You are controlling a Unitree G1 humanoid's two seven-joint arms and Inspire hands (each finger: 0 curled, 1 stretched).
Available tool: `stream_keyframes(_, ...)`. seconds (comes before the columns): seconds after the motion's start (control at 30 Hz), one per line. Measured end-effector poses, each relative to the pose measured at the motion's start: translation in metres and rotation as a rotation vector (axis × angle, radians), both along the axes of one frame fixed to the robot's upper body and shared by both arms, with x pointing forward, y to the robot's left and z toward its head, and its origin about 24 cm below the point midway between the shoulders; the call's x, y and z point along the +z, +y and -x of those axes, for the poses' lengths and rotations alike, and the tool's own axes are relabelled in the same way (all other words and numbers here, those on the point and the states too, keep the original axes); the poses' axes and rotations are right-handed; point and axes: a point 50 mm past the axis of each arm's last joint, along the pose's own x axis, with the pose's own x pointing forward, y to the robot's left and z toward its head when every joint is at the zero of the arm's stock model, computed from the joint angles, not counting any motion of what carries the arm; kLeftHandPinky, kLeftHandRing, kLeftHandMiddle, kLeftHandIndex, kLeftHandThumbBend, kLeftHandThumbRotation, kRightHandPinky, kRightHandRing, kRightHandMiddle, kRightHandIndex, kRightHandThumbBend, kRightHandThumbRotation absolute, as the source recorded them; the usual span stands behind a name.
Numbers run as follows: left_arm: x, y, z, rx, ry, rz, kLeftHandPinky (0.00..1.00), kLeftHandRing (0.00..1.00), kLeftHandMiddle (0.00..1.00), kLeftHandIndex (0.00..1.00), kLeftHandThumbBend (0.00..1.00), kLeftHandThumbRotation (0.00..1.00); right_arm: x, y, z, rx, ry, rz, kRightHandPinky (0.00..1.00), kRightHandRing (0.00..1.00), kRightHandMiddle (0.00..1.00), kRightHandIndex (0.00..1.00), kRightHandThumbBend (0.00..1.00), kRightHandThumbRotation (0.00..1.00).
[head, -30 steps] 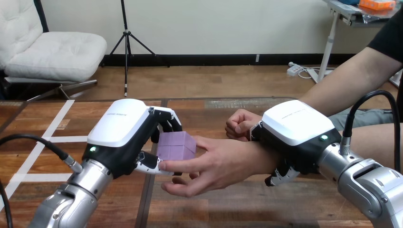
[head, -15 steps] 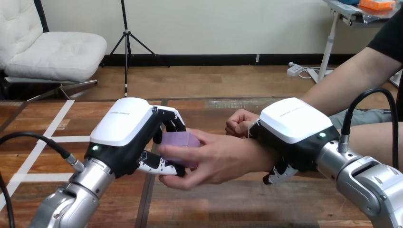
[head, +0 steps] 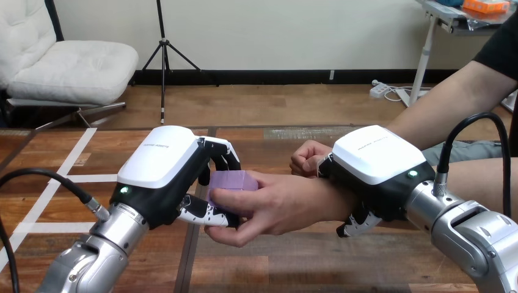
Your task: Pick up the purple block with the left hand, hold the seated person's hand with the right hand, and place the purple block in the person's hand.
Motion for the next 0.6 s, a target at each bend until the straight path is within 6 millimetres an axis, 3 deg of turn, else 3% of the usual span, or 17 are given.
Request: stream_keyframes(0.6, 0.0000, -0.0010, 0.0011, -0.015, -0.004, -0.002, 0.35, 0.41, 0.46, 0.47, 0.61, 0.00, 0.0000, 0.0004, 0.0002, 0.004, 0.000, 0.001, 0.37, 0.45, 0.51, 0.55, 0.77, 0.00)
